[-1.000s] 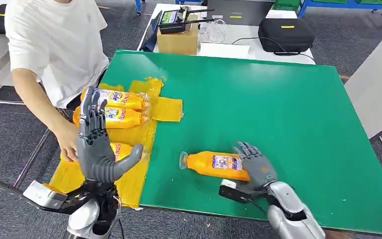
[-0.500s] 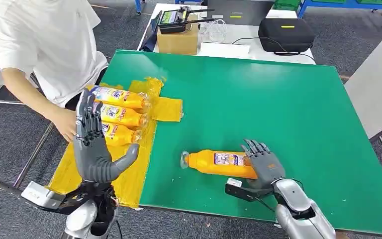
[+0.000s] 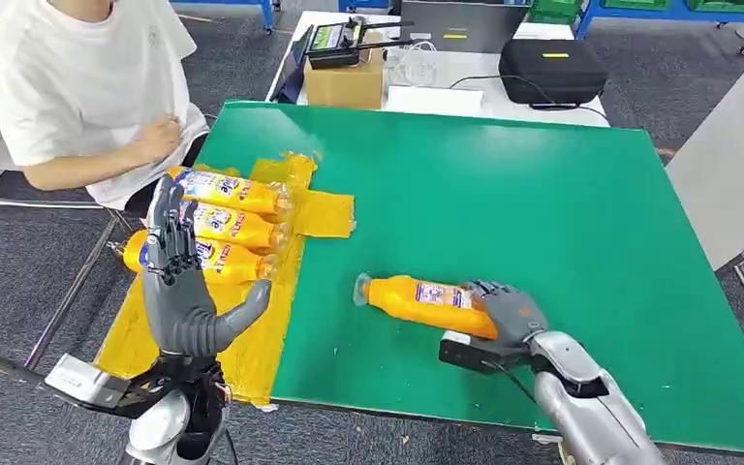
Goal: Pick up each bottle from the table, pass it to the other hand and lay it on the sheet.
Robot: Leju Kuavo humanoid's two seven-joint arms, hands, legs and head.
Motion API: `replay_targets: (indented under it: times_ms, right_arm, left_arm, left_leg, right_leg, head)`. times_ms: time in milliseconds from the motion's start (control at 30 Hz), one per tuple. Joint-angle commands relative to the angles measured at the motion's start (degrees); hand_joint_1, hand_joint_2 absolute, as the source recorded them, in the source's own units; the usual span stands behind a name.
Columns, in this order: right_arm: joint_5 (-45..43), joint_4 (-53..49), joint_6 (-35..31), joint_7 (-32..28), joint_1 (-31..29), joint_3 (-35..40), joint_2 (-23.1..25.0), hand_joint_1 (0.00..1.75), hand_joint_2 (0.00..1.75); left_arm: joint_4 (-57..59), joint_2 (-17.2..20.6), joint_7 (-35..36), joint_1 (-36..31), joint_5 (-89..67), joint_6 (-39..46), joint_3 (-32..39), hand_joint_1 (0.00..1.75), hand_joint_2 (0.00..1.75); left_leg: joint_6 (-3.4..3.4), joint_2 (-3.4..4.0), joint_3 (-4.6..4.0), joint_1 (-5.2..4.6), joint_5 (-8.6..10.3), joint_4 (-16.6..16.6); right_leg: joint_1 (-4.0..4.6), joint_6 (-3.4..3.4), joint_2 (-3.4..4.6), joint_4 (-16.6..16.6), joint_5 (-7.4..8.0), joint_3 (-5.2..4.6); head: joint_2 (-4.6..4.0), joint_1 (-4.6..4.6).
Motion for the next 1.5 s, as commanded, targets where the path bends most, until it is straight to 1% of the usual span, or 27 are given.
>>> replay_targets:
  times_ms: [33,100,167,200,233,267,300,333,433,500,567,700,833,867,967,1067,1100,1133,1167,1200,1300,1333,1367,1400,1433,1467,1500]
  right_arm:
    - [-1.4,10.0,1.2,1.3,-1.9,3.9,-1.1,1.75,1.75]
    - [-4.5,9.4,-0.3,-0.9,-0.4,2.2,-0.7,1.75,1.75]
    - [-10.5,7.9,-2.5,-5.9,2.0,-1.6,0.7,1.75,1.75]
    - [-14.2,6.4,-2.9,-8.2,3.9,-4.3,2.0,1.75,1.75]
    - [-20.3,3.9,-4.4,-11.4,6.1,-8.8,4.3,1.75,1.75]
    - [-22.6,1.4,-5.9,-12.0,8.0,-11.9,6.3,1.75,1.75]
    - [-25.3,-3.1,-9.3,-14.7,10.5,-15.5,8.9,1.75,1.75]
    - [-27.3,-6.2,-10.5,-15.2,11.6,-17.7,10.9,1.75,1.75]
    - [-38.7,-16.6,-10.7,-21.1,13.3,-23.8,16.6,1.75,1.75]
    - [-43.4,-22.9,-13.0,-23.3,13.2,-25.9,19.6,1.75,1.75]
    - [-43.5,-24.9,-13.2,-21.8,13.1,-25.3,19.5,1.75,1.75]
    - [-43.5,-24.1,-13.2,-22.0,13.3,-25.4,19.1,1.75,1.75]
    - [-43.8,-23.7,-13.2,-22.4,13.3,-25.6,19.0,1.75,1.75]
    - [-47.4,-24.9,-15.0,-26.0,13.0,-27.3,20.8,1.75,1.75]
    - [-52.4,-31.3,-16.4,-26.4,12.3,-27.7,22.6,1.75,1.75]
    - [-55.4,-35.4,-18.2,-25.8,10.9,-27.4,23.1,1.75,1.75]
    - [-56.3,-35.4,-17.7,-25.3,10.4,-26.8,22.9,1.75,1.75]
    - [-57.8,-34.7,-16.3,-24.5,10.1,-26.3,22.9,1.75,1.75]
    - [-58.4,-34.3,-16.2,-25.4,9.8,-26.1,23.3,1.75,1.75]
    - [-56.6,-32.6,-15.7,-27.3,9.2,-23.7,23.5,1.75,1.75]
    - [-55.8,-31.7,-16.2,-28.0,9.3,-22.7,24.3,1.75,1.75]
    - [-55.8,-31.7,-16.2,-28.0,9.3,-22.7,24.3,1.75,1.75]
    - [-56.2,-31.2,-14.1,-27.7,9.2,-21.4,23.7,1.75,1.75]
    - [-55.6,-30.0,-11.1,-27.4,9.0,-18.8,23.3,1.75,1.75]
    - [-52.5,-29.1,-11.1,-28.7,9.0,-16.4,23.0,1.75,1.75]
    - [-47.5,-29.1,-13.6,-32.1,9.0,-13.2,23.0,1.75,1.75]
    - [-45.3,-29.2,-13.8,-32.1,8.5,-9.6,22.5,1.75,1.75]
  left_arm:
    - [4.3,1.0,0.1,-1.6,-0.3,0.5,1.8,0.0,1.75]
    - [4.1,1.6,0.2,-1.6,-0.5,0.2,1.6,0.0,1.75]
    - [4.1,2.1,0.2,-1.7,-0.2,-0.5,1.3,0.0,1.75]
    - [4.2,2.1,0.4,-1.6,0.4,-1.0,1.2,0.0,1.75]
    - [4.4,2.0,1.1,-1.5,1.8,-1.9,1.1,0.0,1.75]
    - [4.7,1.7,3.4,-1.0,4.4,-3.9,0.7,0.0,1.75]
    - [5.3,1.4,4.4,-0.5,5.9,-4.8,0.1,0.0,1.75]
    - [6.1,1.1,4.3,-0.3,5.7,-4.6,-0.5,0.0,1.75]
    - [9.3,-0.6,4.4,0.2,8.3,-2.8,-1.4,0.0,1.75]
    - [11.3,-2.8,2.5,0.3,9.9,1.6,-0.5,0.0,1.75]
    - [11.9,-2.6,2.4,0.0,10.5,1.9,-1.1,0.0,1.75]
    - [11.4,-2.4,2.5,-0.1,10.5,2.0,-1.1,0.0,1.75]
    - [11.2,-2.3,2.5,0.0,10.6,2.0,-1.1,0.0,1.75]
    - [11.2,-3.3,4.4,0.7,14.8,0.9,-0.2,0.0,1.75]
    - [11.5,-4.1,5.8,2.7,19.9,-1.3,-0.6,0.0,1.75]
    - [13.4,-2.0,5.4,3.1,20.7,-3.1,-3.1,0.0,1.75]
    - [13.5,-1.3,4.0,3.1,20.4,-4.6,-3.7,0.0,1.75]
    - [13.1,-0.9,2.4,3.3,19.9,-6.2,-4.0,0.0,1.75]
    - [12.6,-0.5,1.3,3.4,19.6,-7.9,-4.3,0.0,1.75]
    - [11.5,-0.3,-1.1,3.3,16.8,-10.7,-4.7,0.0,1.75]
    - [11.0,-0.8,-0.9,3.1,16.4,-10.8,-4.2,0.0,1.75]
    - [11.0,-0.8,-0.9,3.1,16.4,-10.8,-4.2,0.0,1.75]
    - [11.1,-0.8,-1.0,2.7,15.6,-11.1,-4.1,0.0,1.75]
    - [11.7,-0.6,-0.2,1.9,15.6,-12.8,-3.9,0.0,1.75]
    - [12.9,-0.8,2.7,0.9,17.8,-14.8,-3.5,0.0,1.75]
    - [14.9,-1.0,5.5,-0.9,20.2,-17.4,-3.6,0.0,1.75]
    - [16.5,-1.3,6.0,-2.4,21.1,-18.3,-3.5,0.0,1.75]
  left_leg:
    - [0.12,-0.21,-0.04,0.04,0.14,-0.1]
    - [0.14,-0.21,-0.03,0.05,0.15,-0.1]
    - [0.1,-0.23,0.17,0.04,0.09,-0.1]
    - [0.15,-0.36,0.07,0.09,0.16,-0.1]
    - [0.12,-0.34,0.19,0.08,0.13,-0.1]
    - [0.08,-0.22,0.28,0.06,0.07,-0.1]
    - [0.12,-0.26,0.17,0.1,0.13,-0.2]
    - [0.1,-0.19,0.17,0.09,0.09,-0.2]
    - [0.09,-0.01,0.04,0.05,0.04,-0.1]
    - [0.08,0.13,-0.2,0.04,0.02,-0.1]
    - [0.06,0.04,-0.57,-0.04,0.03,0.0]
    - [0.09,-0.15,-0.49,0.0,0.04,0.0]
    - [0.12,-0.1,-0.53,0.0,0.05,-0.1]
    - [0.09,-0.11,-0.54,-0.01,0.04,0.0]
    - [0.08,-0.04,-0.57,-0.05,0.03,0.0]
    - [0.09,0.03,-0.61,-0.07,0.02,0.0]
    - [0.06,-0.04,-0.6,-0.09,0.04,0.0]
    - [0.12,-0.02,-0.61,-0.03,0.04,0.0]
    - [0.09,-0.01,-0.57,-0.07,0.04,0.0]
    - [0.12,0.04,-0.56,-0.02,0.04,-0.1]
    - [0.06,0.01,-0.59,-0.03,0.04,0.0]
    - [0.1,0.04,-0.57,0.0,0.04,-0.1]
    - [0.07,0.01,-0.57,-0.01,0.03,0.0]
    - [0.06,-0.02,-0.56,-0.02,0.04,0.0]
    - [0.1,0.03,-0.56,0.01,0.05,-0.1]
    - [0.07,0.03,-0.56,-0.01,0.04,-0.1]
    - [0.06,0.0,-0.55,-0.02,0.05,-0.1]
  right_leg:
    - [0.09,-0.25,-0.18,-0.1,0.12,0.04]
    - [0.11,-0.27,-0.18,-0.1,0.14,0.05]
    - [0.08,-0.19,-0.2,-0.1,0.07,0.26]
    - [0.15,-0.3,-0.31,-0.2,0.13,0.21]
    - [0.13,-0.25,-0.28,-0.2,0.1,0.33]
    - [0.1,-0.18,-0.16,-0.2,0.06,0.37]
    - [0.16,-0.3,-0.2,-0.3,0.12,0.3]
    - [0.14,-0.29,-0.13,-0.2,0.09,0.28]
    - [0.1,-0.3,0.04,0.0,0.06,0.1]
    - [0.1,-0.32,0.2,0.1,0.07,-0.21]
    - [0.01,-0.21,0.1,0.3,0.02,-0.61]
    - [0.04,-0.12,-0.1,0.2,0.01,-0.43]
    - [0.04,-0.22,-0.03,0.1,0.05,-0.47]
    - [0.01,-0.19,-0.04,0.2,0.03,-0.49]
    - [-0.05,-0.19,0.02,0.2,0.02,-0.59]
    - [-0.06,-0.19,0.09,0.2,0.03,-0.66]
    - [-0.09,-0.1,0.02,0.2,0.02,-0.62]
    - [-0.01,-0.24,0.05,0.2,0.05,-0.63]
    - [-0.06,-0.16,0.05,0.2,0.04,-0.6]
    - [0.01,-0.25,0.11,0.2,0.07,-0.6]
    - [-0.03,-0.15,0.07,0.2,0.05,-0.6]
    - [0.02,-0.26,0.11,0.2,0.07,-0.59]
    - [0.0,-0.19,0.07,0.2,0.04,-0.57]
    - [-0.02,-0.15,0.04,0.2,0.04,-0.56]
    - [0.03,-0.25,0.1,0.2,0.08,-0.58]
    - [0.0,-0.17,0.09,0.2,0.06,-0.57]
    - [-0.01,-0.15,0.06,0.2,0.05,-0.55]
  head:
    - [0.0,0.0]
    - [0.0,-0.02]
    - [0.0,-0.02]
    - [0.0,-0.02]
    - [0.0,0.0]
    - [0.0,-0.02]
    - [0.0,0.0]
    - [0.0,-0.02]
    - [0.0,0.02]
    - [0.0,-0.02]
    - [0.0,-0.07]
    - [0.0,-0.02]
    - [0.0,0.0]
    - [0.0,-0.02]
    - [0.0,-0.02]
    - [0.0,-0.04]
    - [0.0,-0.02]
    - [0.0,-0.02]
    - [0.0,-0.02]
    - [0.0,-0.02]
    - [0.0,-0.02]
    - [0.0,-0.02]
    - [0.0,-0.02]
    - [0.0,-0.02]
    - [0.0,-0.02]
    - [0.0,-0.02]
    - [0.0,0.0]
